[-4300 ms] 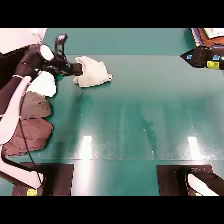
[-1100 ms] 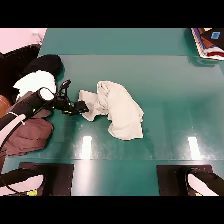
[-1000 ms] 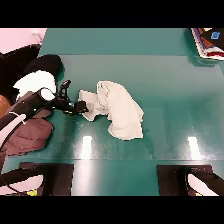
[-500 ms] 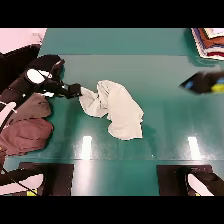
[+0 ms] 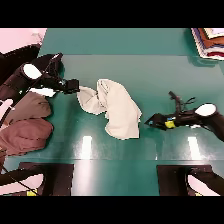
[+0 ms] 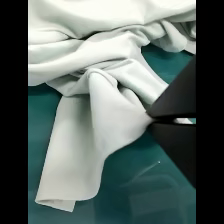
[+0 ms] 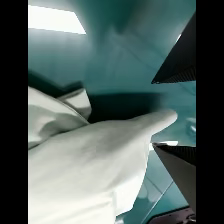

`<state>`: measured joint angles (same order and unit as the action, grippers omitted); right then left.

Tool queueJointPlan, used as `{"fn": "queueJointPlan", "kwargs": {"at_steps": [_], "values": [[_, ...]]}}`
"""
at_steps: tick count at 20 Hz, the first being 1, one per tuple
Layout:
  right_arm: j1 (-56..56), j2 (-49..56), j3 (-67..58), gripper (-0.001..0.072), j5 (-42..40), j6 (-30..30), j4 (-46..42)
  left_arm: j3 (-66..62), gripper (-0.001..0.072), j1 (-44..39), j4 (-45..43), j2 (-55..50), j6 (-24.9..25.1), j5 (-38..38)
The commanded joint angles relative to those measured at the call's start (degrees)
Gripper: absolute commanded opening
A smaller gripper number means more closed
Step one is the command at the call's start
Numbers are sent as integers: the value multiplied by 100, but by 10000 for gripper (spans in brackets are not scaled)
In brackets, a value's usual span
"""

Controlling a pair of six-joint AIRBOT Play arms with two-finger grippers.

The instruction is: Fold the shirts.

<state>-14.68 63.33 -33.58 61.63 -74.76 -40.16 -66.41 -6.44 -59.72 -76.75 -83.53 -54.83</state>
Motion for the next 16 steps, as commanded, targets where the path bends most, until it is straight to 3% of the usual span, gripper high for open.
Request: {"fn": "queueJointPlan", "kwargs": {"at_steps": [1, 4, 5, 6, 7, 9, 12, 14, 16], "values": [[-691, 802, -105, 431, -409, 387, 450, -13, 25, 7, -57, -2, 0, 17], [-1143, 1416, -761, 426, -387, 459, 404, -13, 25, 7, -118, -2, 0, 11], [-1237, 1563, -968, 334, -391, 463, 297, -13, 25, 7, -144, -2, 0, -11], [-1303, 1641, -1145, 139, -385, 461, 105, -13, 25, 7, -173, -2, 0, -28], [-1329, 1672, -1307, 15, -354, 459, -109, -39, 24, 26, -221, 0, -2, -48], [-1209, 1521, -1720, 13, -164, 216, -774, -286, 24, 177, -245, 70, -4, -179], [-730, 695, -2483, 13, 293, -632, -2352, -962, 24, 608, -249, 664, 13, -199], [-332, -13, -3130, 13, 612, -787, -3132, -1556, 24, 837, -251, 1198, 175, -313], [28, -629, -3832, 13, 835, -785, -3362, -2164, 24, 898, -247, 1731, 315, -422]]}}
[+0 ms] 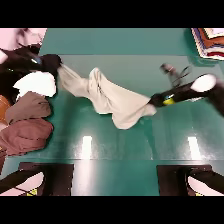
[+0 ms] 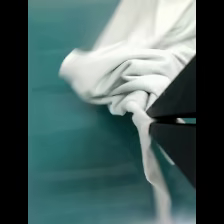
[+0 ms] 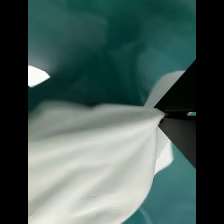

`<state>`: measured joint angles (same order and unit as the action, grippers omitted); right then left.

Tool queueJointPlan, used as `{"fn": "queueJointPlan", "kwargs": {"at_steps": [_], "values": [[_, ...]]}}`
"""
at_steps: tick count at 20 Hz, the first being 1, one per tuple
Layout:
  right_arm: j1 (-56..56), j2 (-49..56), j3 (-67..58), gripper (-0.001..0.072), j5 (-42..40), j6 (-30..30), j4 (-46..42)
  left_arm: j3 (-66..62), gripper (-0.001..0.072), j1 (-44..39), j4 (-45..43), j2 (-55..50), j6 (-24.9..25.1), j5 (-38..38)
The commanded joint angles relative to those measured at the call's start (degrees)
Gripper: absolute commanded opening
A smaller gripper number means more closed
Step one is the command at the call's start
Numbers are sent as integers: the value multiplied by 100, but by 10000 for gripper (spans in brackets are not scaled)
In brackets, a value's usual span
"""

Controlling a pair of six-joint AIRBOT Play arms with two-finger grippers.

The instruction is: Fold the shirts.

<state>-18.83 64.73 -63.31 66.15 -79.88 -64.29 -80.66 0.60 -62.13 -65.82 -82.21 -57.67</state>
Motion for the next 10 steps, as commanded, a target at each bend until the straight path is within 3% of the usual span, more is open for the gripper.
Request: {"fn": "queueJointPlan", "kwargs": {"at_steps": [1, 10], "values": [[579, -992, -1202, 13, 483, -273, -931, -1032, 24, 192, 7, 868, 190, -177], [1320, -2358, -3025, 13, 1051, -273, -938, -3230, 24, 192, 153, 2103, 166, -339]]}}
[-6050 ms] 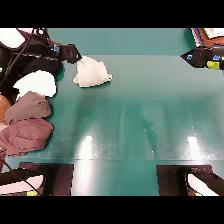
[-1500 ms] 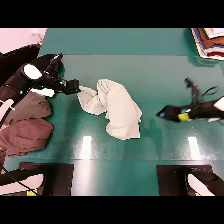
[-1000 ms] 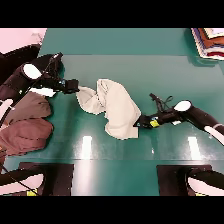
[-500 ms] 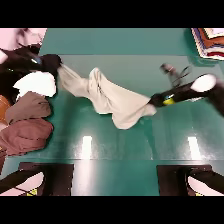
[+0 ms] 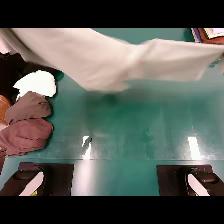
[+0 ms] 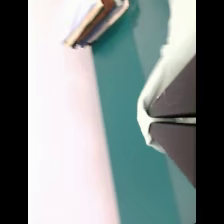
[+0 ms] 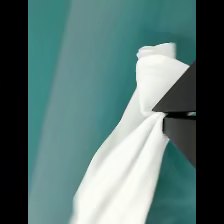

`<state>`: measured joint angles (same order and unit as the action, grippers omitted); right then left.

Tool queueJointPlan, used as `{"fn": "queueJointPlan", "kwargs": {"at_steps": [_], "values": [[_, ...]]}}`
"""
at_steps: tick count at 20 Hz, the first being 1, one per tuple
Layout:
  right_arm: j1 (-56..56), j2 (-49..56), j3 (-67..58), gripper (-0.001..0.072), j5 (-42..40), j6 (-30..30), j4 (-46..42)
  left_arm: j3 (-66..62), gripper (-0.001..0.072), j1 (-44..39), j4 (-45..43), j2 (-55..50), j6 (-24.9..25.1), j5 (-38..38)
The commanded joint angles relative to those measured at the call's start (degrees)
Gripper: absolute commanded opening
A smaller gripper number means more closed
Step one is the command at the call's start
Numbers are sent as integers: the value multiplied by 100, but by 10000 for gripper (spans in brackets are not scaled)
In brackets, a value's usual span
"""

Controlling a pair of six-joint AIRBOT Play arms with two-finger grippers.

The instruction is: Fold the shirts.

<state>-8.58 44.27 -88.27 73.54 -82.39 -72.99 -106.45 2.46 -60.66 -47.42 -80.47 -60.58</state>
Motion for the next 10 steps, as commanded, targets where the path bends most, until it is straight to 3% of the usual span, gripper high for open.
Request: {"fn": "queueJointPlan", "kwargs": {"at_steps": [1, 7, 10], "values": [[448, -323, -717, 13, 459, -20, -70, -890, 23, 7, 17, 262, -11, -55], [1307, 278, -2122, 13, 1818, -20, -2, -1220, 23, 9, -61, 140, -9, 208], [1303, 973, -2203, 13, 2542, -402, -2, -752, 23, 7, -90, -468, -11, 57]]}}
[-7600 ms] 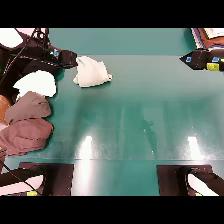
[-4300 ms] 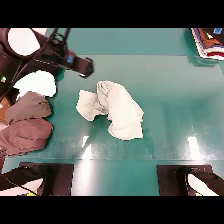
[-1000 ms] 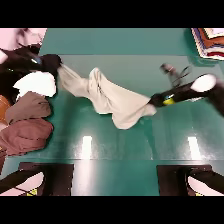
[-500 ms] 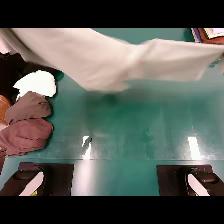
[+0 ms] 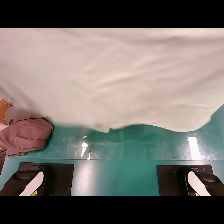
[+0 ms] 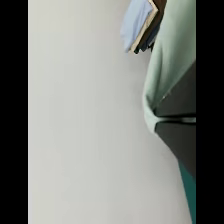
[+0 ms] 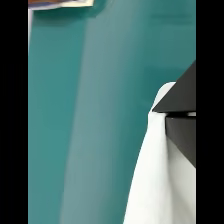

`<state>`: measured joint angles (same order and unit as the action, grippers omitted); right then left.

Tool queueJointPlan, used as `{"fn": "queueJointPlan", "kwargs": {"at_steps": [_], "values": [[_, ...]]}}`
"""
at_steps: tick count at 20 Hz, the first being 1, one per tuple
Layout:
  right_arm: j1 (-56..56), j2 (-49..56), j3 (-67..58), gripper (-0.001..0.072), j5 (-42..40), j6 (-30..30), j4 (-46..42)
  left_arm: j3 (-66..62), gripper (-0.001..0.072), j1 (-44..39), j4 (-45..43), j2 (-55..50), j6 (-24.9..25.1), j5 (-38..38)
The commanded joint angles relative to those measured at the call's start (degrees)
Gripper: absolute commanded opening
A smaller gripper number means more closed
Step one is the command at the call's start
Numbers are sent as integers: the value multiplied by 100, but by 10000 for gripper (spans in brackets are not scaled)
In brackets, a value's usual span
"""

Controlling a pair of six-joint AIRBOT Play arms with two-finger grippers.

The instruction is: Fold the shirts.

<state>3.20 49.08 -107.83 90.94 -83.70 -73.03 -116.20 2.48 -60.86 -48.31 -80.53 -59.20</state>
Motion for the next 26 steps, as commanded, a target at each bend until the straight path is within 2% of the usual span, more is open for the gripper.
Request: {"fn": "queueJointPlan", "kwargs": {"at_steps": [1, 4, 6, 10, 13, 14, 15, 16, 19, 21, 24, 26], "values": [[37, 723, -35, 13, 874, -422, -20, 369, 23, 4, -39, -691, -7, -247], [-356, 1410, 990, 13, 780, -614, -109, 713, 24, 4, 92, -1978, -7, -887], [-632, 1965, 1694, 13, 409, -634, -413, 879, 24, 0, 271, -2933, -4, -1137], [-765, 3136, 2116, 13, -841, -621, -439, 942, 24, 0, 476, -4656, 2, -885], [-726, 3832, 1773, 14, -1202, -573, -31, 942, 26, 0, 413, -5235, -2, -778], [-684, 4019, 1589, 36, -1182, -507, 155, 942, 154, 2, 376, -5278, -2, -793], [-649, 4186, 1394, 233, -1143, -396, 459, 938, 483, 7, 315, -5274, -24, -802], [-560, 4312, 1204, 370, -1062, -304, 791, 907, 566, 33, 227, -5250, -144, -911], [-328, 4304, 1104, 370, -671, 103, 1574, 935, 567, 219, 42, -5066, -212, -1733], [-212, 3936, 1617, 369, -634, 273, 1633, 1193, 567, 221, -605, -4850, -247, -2260], [-4, 3060, 2896, 369, -632, 468, 1646, 2540, 568, 219, -717, -4140, -179, -2159], [120, 2452, 3720, 368, -669, 570, 1655, 3886, 568, 221, -734, -3480, -94, -1882]]}}
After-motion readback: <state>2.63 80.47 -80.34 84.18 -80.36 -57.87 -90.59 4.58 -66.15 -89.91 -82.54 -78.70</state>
